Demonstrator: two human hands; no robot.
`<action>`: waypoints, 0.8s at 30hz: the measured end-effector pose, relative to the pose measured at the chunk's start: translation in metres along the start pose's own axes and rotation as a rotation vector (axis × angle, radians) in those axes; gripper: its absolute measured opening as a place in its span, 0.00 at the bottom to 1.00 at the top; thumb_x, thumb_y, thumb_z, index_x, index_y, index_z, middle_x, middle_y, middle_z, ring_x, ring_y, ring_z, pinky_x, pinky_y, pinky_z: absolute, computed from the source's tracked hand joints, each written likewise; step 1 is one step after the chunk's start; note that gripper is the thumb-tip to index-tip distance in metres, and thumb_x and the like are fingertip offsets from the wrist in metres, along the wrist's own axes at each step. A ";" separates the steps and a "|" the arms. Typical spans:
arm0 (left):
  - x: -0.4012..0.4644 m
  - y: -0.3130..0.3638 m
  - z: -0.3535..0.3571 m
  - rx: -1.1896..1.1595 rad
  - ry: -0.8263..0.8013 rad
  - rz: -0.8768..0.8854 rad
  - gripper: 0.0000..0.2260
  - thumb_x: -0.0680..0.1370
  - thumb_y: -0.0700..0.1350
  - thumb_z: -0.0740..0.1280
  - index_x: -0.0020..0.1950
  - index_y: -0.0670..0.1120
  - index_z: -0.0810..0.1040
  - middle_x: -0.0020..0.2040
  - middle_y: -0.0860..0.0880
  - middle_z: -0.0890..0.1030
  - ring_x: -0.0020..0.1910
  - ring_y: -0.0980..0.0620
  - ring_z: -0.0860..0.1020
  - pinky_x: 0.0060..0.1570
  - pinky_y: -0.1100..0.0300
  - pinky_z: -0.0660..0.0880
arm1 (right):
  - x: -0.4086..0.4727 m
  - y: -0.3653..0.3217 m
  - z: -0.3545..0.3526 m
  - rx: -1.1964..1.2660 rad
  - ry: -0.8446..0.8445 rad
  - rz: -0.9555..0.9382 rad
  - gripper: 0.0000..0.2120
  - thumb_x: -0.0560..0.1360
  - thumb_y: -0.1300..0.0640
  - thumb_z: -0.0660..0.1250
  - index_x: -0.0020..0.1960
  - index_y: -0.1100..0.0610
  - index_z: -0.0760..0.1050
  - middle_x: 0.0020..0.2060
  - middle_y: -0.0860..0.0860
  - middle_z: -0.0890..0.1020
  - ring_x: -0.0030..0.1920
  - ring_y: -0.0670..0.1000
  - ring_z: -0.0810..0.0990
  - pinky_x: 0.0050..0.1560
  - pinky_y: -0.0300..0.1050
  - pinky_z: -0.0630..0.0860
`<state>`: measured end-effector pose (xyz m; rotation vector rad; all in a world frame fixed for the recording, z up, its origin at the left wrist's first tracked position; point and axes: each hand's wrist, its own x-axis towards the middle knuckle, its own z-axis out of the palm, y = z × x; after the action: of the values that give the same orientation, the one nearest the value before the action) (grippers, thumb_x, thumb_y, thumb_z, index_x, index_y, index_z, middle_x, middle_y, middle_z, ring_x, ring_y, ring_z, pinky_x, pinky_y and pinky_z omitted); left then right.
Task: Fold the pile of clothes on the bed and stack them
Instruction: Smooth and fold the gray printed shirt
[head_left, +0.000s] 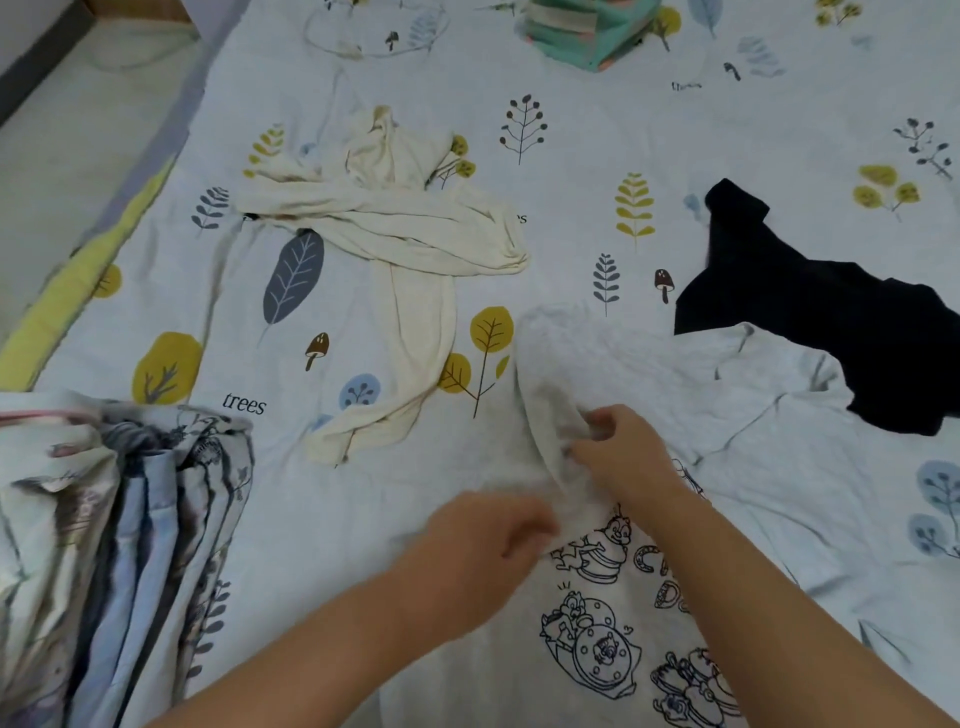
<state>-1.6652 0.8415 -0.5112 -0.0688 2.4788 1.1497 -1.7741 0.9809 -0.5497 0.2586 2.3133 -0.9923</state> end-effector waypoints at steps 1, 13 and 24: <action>-0.001 -0.007 0.003 0.102 0.144 -0.045 0.07 0.78 0.45 0.62 0.52 0.51 0.78 0.47 0.56 0.78 0.47 0.57 0.76 0.48 0.66 0.71 | 0.001 0.002 0.002 -0.114 0.073 -0.048 0.19 0.72 0.53 0.66 0.62 0.55 0.71 0.55 0.51 0.77 0.52 0.51 0.74 0.48 0.44 0.72; 0.006 -0.059 0.012 0.291 0.349 -0.145 0.07 0.78 0.47 0.61 0.42 0.48 0.66 0.41 0.53 0.69 0.39 0.53 0.69 0.37 0.61 0.62 | 0.033 -0.023 -0.006 -0.234 0.256 -0.183 0.12 0.74 0.68 0.59 0.54 0.57 0.70 0.47 0.56 0.77 0.42 0.55 0.74 0.41 0.47 0.72; 0.010 -0.075 0.006 0.266 0.370 -0.269 0.08 0.76 0.53 0.64 0.45 0.49 0.74 0.42 0.54 0.69 0.41 0.55 0.69 0.38 0.63 0.62 | 0.062 -0.050 0.000 -0.589 -0.085 -0.108 0.13 0.74 0.63 0.61 0.32 0.59 0.65 0.31 0.52 0.69 0.37 0.53 0.71 0.28 0.40 0.61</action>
<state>-1.6568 0.7977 -0.5721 -0.5665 2.8077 0.7411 -1.8432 0.9423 -0.5566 -0.1476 2.4384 -0.3242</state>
